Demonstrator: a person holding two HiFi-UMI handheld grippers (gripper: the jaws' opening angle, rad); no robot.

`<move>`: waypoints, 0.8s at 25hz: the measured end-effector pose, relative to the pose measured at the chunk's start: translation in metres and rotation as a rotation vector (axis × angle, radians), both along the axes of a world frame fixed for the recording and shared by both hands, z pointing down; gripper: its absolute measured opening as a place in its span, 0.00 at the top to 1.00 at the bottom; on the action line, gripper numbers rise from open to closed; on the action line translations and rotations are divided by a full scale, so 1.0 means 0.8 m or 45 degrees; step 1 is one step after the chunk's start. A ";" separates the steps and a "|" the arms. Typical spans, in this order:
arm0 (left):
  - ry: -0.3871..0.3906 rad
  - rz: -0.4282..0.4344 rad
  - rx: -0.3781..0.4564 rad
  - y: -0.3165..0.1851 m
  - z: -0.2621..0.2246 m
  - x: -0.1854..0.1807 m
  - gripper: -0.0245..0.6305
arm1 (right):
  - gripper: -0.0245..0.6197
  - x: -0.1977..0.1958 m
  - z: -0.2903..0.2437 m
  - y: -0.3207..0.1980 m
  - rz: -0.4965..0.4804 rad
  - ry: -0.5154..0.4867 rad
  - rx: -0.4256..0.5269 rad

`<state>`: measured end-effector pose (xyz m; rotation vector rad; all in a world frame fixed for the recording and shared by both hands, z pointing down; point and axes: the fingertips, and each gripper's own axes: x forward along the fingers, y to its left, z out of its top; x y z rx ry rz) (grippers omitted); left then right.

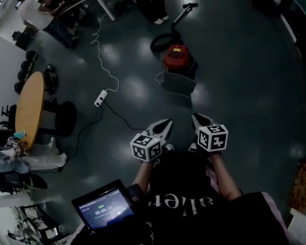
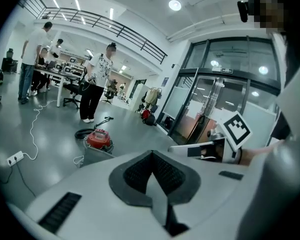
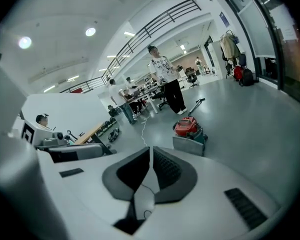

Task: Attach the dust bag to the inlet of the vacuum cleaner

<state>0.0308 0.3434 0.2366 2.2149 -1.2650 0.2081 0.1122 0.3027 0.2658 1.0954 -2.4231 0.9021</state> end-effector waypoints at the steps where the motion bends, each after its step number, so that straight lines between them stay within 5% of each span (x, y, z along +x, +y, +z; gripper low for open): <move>1: -0.002 -0.001 0.003 0.006 0.000 -0.002 0.96 | 0.90 -0.002 0.000 0.007 -0.002 -0.017 -0.003; 15: -0.050 0.074 0.035 0.173 -0.013 -0.076 0.96 | 0.90 -0.089 -0.017 0.165 -0.005 -0.006 0.037; 20: 0.013 0.060 0.012 0.236 0.004 -0.118 0.96 | 0.90 -0.130 -0.008 0.239 -0.024 0.048 0.059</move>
